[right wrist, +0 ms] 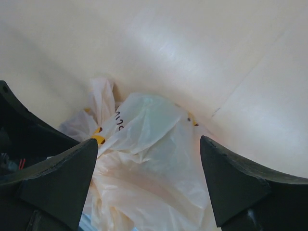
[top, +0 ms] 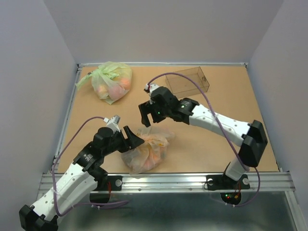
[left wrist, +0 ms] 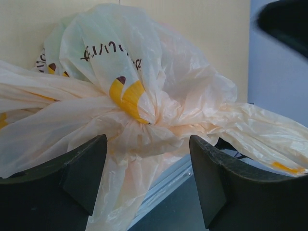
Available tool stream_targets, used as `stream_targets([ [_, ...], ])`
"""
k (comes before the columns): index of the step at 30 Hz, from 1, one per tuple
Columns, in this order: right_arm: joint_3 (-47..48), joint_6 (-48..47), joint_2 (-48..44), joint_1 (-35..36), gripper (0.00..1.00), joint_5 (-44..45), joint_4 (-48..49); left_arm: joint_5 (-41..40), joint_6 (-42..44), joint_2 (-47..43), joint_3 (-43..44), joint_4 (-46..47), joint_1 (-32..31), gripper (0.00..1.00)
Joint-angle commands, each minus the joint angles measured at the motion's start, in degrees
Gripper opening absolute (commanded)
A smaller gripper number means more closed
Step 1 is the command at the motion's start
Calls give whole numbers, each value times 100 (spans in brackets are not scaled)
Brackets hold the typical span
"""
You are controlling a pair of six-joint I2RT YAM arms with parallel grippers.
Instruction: Untie the knot of the plastic bag and take out the fruit
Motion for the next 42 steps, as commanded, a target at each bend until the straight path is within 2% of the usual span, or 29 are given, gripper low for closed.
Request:
stream_targets([
  [1,55,397,375,104,90,-1106,-97,-361,-334,-8,-158,392,-411,79],
  [6,-358,547,867,113,83,-1669,-53,-617,-466,185,-264,585,-833,77],
  [8,-472,573,1042,131,73,-1661,-18,-713,-396,449,-238,664,-939,77],
  [9,-490,600,1087,131,61,-1661,-1,-836,-370,650,-185,691,-1009,76],
  [11,-499,635,1131,131,44,-1617,17,-977,-343,835,-132,726,-1079,74],
  [12,-508,652,1131,122,29,-1565,52,-1030,-326,993,-115,752,-1106,73],
  [14,-508,696,1096,122,15,-1529,79,-1179,-326,1108,-106,831,-1167,69],
  [15,-525,714,1061,131,1,-1364,87,-1206,-308,1213,-106,919,-1176,65],
  [20,-657,925,762,122,0,-818,140,-1329,-194,1477,-79,1262,-1185,43],
  [21,-683,960,692,131,0,-730,149,-1355,-159,1521,-62,1358,-1194,31],
  [23,-780,1048,490,122,0,-300,149,-1461,-45,1644,17,1403,-1194,16],
  [24,-832,1083,420,96,0,-81,149,-1470,8,1680,61,1403,-1194,0],
  [31,-1798,1768,-765,-863,0,1107,149,-2962,-9,1654,474,675,-1176,0],
  [34,-2379,2128,-1592,-1677,0,1388,149,-3866,-158,1505,763,226,-1115,0],
  [35,-2632,2173,-2029,-1793,0,1467,149,-4026,-176,1461,825,60,-1036,0],
  [38,-2976,2296,-2576,-2040,0,1722,140,-4466,-71,1337,1063,-169,-651,0],
  [42,-3136,2297,-3297,-2058,0,1776,131,-4433,472,1293,1388,-83,43,0],
])
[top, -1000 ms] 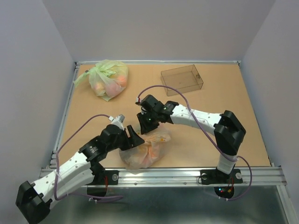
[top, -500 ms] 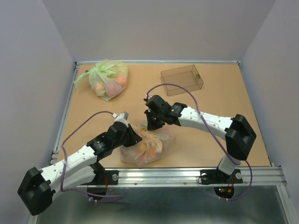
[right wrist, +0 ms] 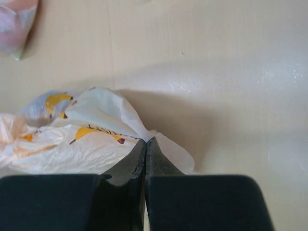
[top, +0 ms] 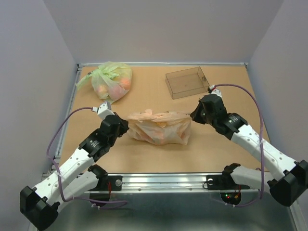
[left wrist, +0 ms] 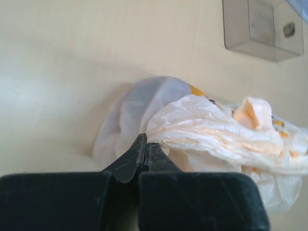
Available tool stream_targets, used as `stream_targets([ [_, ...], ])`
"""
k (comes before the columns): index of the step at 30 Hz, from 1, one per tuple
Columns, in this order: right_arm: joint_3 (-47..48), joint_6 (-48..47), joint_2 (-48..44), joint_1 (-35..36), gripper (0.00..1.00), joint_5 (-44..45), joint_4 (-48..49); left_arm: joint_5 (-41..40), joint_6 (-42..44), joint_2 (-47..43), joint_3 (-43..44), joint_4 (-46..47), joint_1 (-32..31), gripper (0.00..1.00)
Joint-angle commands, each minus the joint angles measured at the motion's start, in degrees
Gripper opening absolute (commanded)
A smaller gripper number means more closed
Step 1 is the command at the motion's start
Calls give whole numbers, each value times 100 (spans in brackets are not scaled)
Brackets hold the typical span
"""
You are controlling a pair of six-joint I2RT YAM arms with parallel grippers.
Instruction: Untie the knot of the plastic bag and take out the fruit
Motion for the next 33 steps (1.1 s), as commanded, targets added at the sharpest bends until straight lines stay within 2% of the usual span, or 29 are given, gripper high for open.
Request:
stream_targets([
  [1,-133,-179,-592,-27,0,400,11,-557,664,-121,461,-190,635,0],
  [3,-10,-619,-594,-27,5,-13,20,-232,1270,-103,515,291,645,0],
  [4,147,-856,-567,-27,21,-485,11,14,1446,-86,532,477,653,0],
  [6,306,-1454,-549,-10,44,-884,3,752,1798,-16,541,907,645,0],
  [7,385,-1630,-567,-10,62,-1077,29,955,1877,19,550,979,645,0],
  [8,630,-1954,-532,8,70,-1383,20,1287,1991,54,602,1058,645,0],
  [10,868,-2289,-427,60,80,-1710,29,1483,2080,151,673,1059,645,0],
  [11,1078,-2552,-261,130,82,-1929,20,1623,2133,178,743,1068,645,0],
  [15,1580,-3107,327,622,83,-2029,20,1783,2344,239,892,1059,636,0],
  [17,1756,-3458,662,1149,83,-1547,38,1827,2440,257,980,1024,636,0],
  [20,2108,-3871,1321,1466,83,-1081,64,1809,2467,248,1042,936,636,0],
  [25,2232,-4417,1946,1546,80,-307,450,1818,2379,222,1042,857,645,0],
  [28,2205,-4629,2262,1555,78,-192,635,1827,2318,178,1016,848,636,0],
  [31,2057,-4682,2491,1563,72,159,889,1713,2274,117,981,796,636,0],
  [32,1978,-4690,2500,1555,67,273,969,1634,2274,99,972,769,636,0],
  [33,1829,-4682,2474,1563,52,327,1091,1572,2221,81,972,726,636,0],
])
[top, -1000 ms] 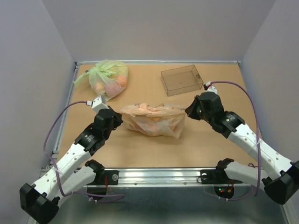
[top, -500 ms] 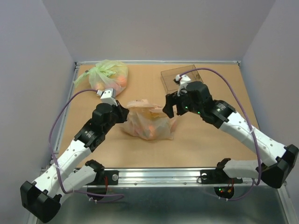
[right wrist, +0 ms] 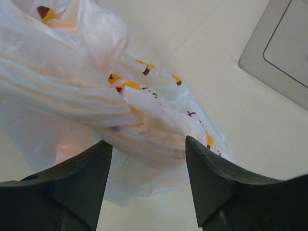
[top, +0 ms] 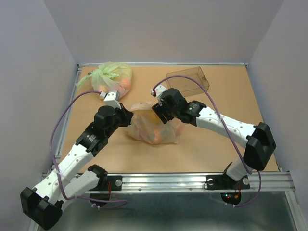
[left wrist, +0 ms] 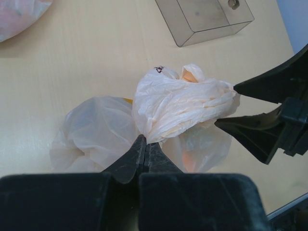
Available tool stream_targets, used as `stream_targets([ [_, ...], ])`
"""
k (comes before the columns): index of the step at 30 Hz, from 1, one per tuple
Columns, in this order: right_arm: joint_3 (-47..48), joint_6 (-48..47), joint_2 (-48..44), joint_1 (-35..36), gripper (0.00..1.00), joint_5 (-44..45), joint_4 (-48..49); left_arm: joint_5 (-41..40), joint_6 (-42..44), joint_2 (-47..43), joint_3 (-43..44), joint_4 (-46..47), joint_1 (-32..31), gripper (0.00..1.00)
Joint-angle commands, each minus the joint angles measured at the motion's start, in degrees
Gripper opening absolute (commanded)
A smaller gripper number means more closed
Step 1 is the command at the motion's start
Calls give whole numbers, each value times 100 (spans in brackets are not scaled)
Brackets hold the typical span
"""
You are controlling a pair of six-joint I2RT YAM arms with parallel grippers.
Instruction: Untie the knot of the plastic bag and take out the fruit
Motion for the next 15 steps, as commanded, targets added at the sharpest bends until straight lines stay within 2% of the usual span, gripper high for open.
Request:
stream_targets([
  [1,-179,-251,-68,-1,52,620,780,-257,-111,-190,194,37,20,0],
  [2,-240,-190,-120,-10,34,716,797,-528,-207,-190,194,-16,20,0],
  [4,-486,-155,-348,-1,17,839,841,-784,-366,-137,211,-192,63,0],
  [5,-574,-85,-454,-10,2,1058,850,-968,-523,-102,220,-244,185,0],
  [10,-1110,153,-1560,-98,1,1639,876,-1111,-840,161,378,-192,818,0],
  [15,-1339,662,-2493,-151,1,1395,1034,-418,-1393,653,449,115,1460,0],
])
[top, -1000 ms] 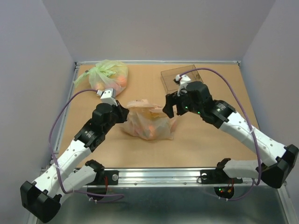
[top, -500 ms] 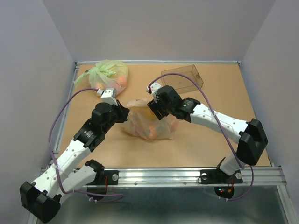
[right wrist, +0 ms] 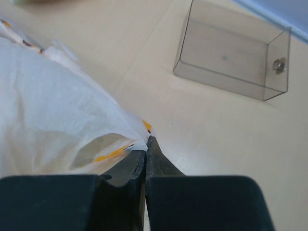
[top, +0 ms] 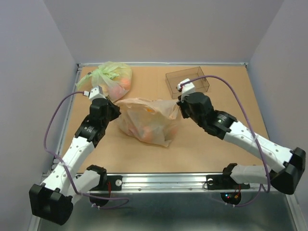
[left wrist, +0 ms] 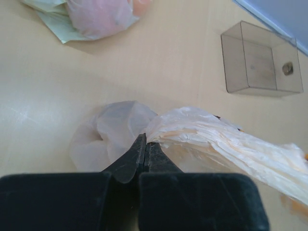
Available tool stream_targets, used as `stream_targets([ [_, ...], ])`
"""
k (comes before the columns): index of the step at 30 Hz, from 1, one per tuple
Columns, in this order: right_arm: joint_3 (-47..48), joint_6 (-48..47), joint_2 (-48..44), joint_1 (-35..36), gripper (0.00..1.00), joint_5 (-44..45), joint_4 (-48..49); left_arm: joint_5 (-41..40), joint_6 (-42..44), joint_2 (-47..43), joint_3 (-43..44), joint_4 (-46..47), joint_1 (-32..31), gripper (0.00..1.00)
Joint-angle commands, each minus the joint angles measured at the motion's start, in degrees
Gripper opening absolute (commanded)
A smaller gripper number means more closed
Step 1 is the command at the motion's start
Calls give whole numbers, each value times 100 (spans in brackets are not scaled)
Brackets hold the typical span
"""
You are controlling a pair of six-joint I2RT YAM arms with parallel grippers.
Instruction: Untie the knot of the plastic bag and take out the fruit
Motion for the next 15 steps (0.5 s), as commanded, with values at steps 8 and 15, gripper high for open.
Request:
stream_targets([
  [8,-682,793,-957,-48,1,-1593,561,1734,-356,-96,-110,885,441,37],
  [15,-709,891,-834,-48,0,-2370,517,2078,761,-994,363,140,423,87],
])
